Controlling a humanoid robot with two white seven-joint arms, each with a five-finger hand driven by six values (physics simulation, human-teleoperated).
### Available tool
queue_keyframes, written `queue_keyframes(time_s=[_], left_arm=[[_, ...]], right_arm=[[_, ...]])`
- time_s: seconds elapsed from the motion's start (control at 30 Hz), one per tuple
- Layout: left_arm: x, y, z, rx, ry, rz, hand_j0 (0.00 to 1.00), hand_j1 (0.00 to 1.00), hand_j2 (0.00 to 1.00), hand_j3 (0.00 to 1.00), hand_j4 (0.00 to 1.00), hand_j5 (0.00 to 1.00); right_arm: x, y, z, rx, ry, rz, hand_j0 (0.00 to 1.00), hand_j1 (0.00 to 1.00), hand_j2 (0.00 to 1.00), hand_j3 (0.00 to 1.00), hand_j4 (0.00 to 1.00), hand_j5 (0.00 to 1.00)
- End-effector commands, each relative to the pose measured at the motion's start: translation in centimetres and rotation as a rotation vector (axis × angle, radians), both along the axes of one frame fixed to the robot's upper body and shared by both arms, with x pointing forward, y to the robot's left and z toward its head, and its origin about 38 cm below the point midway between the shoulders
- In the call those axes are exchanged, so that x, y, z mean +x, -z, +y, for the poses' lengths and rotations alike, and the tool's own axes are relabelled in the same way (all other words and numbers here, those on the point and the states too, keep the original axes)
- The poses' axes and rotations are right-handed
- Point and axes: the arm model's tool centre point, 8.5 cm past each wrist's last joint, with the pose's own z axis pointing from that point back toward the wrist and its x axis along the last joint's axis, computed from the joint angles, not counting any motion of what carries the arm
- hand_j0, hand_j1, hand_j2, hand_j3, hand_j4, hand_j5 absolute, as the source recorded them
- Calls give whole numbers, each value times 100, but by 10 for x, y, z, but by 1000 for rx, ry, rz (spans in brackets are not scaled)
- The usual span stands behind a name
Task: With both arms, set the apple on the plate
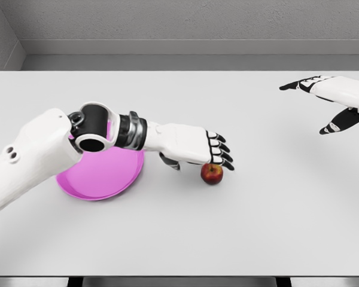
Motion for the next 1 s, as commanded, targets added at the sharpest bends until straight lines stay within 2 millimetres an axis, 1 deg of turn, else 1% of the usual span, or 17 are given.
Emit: queue_keyframes(time_s=[0.0, 0.03, 0.1, 0.17, 0.2, 0.37, 0.43, 0.57, 0.7, 0.77, 0.83, 0.87, 0.97], left_arm=[[3, 13, -6, 26, -7, 32, 100, 100, 100, 100, 100, 100], [4, 15, -5, 33, -10, 36, 100, 100, 100, 100, 100, 100], [3, 17, -13, 54, 7, 38, 100, 100, 100, 100, 100, 100], [6, 20, -16, 60, 3, 47, 100, 100, 100, 100, 100, 100], [3, 23, -20, 64, 12, 51, 100, 100, 100, 100, 100, 100], [-1, 22, -22, 56, 26, 58, 100, 100, 100, 100, 100, 100], [-2, 25, -23, 70, 31, 58, 100, 100, 100, 100, 100, 100], [-1, 26, -29, 98, 46, 50, 100, 100, 100, 100, 100, 100], [2, 32, -29, 131, 35, 64, 100, 100, 100, 100, 100, 100], [7, 34, -31, 140, 25, 69, 100, 100, 100, 100, 100, 100], [13, 37, -29, 150, 9, 73, 100, 100, 100, 100, 100, 100], [12, 38, -35, 153, 16, 73, 100, 100, 100, 100, 100, 100], [12, 38, -35, 158, 15, 73, 100, 100, 100, 100, 100, 100]], right_arm=[[0, -1, 0, 1, 0, -1, 100, 100, 100, 100, 100, 100], [0, 0, 0, 1, 0, 0, 100, 100, 100, 100, 100, 100], [0, 0, 0, 1, 0, 0, 100, 100, 100, 100, 100, 100], [0, 0, 0, 1, 0, 0, 100, 100, 100, 100, 100, 100], [0, 0, 0, 1, 2, 1, 100, 100, 100, 100, 100, 100], [0, 1, -1, 1, 3, 5, 100, 100, 100, 100, 100, 100], [0, 1, 0, 3, 1, 4, 100, 100, 100, 100, 100, 100], [0, 2, -1, 1, 2, 6, 100, 100, 100, 100, 100, 100], [0, 2, -1, 1, 2, 6, 100, 100, 100, 100, 100, 100], [0, 2, 0, 3, 3, 6, 100, 100, 100, 100, 100, 100], [0, 2, -1, 1, 2, 6, 100, 100, 100, 100, 100, 100], [0, 2, 0, 3, 1, 6, 100, 100, 100, 100, 100, 100], [0, 2, 0, 3, 3, 6, 100, 100, 100, 100, 100, 100]])
